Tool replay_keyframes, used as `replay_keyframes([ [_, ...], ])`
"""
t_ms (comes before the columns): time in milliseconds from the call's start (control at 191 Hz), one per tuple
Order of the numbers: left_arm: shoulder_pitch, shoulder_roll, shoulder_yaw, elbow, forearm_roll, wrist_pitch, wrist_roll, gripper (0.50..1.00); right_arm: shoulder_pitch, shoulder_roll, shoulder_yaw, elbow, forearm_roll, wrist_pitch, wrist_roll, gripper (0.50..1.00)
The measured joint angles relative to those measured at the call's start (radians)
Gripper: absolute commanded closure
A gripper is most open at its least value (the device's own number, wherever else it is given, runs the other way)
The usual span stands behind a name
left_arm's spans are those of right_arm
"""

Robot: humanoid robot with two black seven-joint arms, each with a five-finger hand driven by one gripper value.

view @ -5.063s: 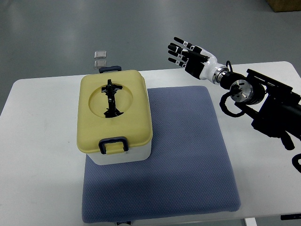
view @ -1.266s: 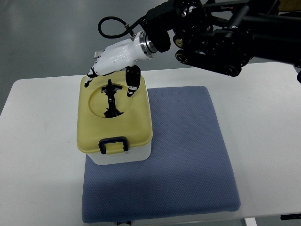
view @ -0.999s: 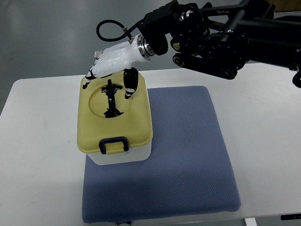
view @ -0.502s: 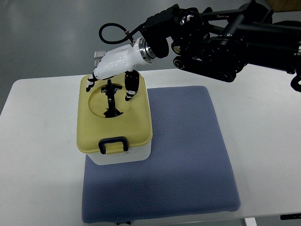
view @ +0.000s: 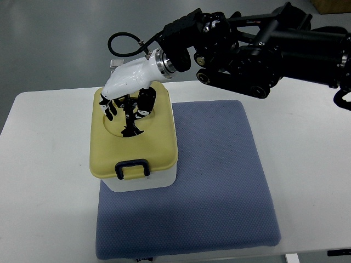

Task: Open white storage box with right hand
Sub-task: 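Lift the yellow lid up off the white box with the right hand, then carry the lid beside the box and lower it onto the blue mat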

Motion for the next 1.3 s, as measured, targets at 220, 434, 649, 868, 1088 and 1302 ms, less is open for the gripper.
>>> replay_keyframes([
  [220,0.000,0.000,0.000,0.000,0.000,0.000,0.000,0.500,-0.002,-0.001,0.004,0.000,0.004,-0.008,0.013,1.000],
  [434,0.000,0.000,0.000,0.000,0.000,0.000,0.000,0.500,-0.002,-0.005,0.005,0.000,0.008,-0.033,0.024,1.000],
  [649,0.000,0.000,0.000,0.000,0.000,0.000,0.000,0.500,0.014,-0.018,0.010,0.001,0.013,-0.035,0.053,1.000],
  [868,0.000,0.000,0.000,0.000,0.000,0.000,0.000,0.500,0.053,-0.084,0.026,0.002,0.017,-0.034,0.096,1.000],
  [1088,0.000,0.000,0.000,0.000,0.000,0.000,0.000,0.500,0.058,-0.200,0.035,0.013,0.023,-0.034,0.109,1.000],
  [1302,0.000,0.000,0.000,0.000,0.000,0.001,0.000,0.500,0.057,-0.312,0.051,0.032,0.025,-0.050,0.109,1.000],
])
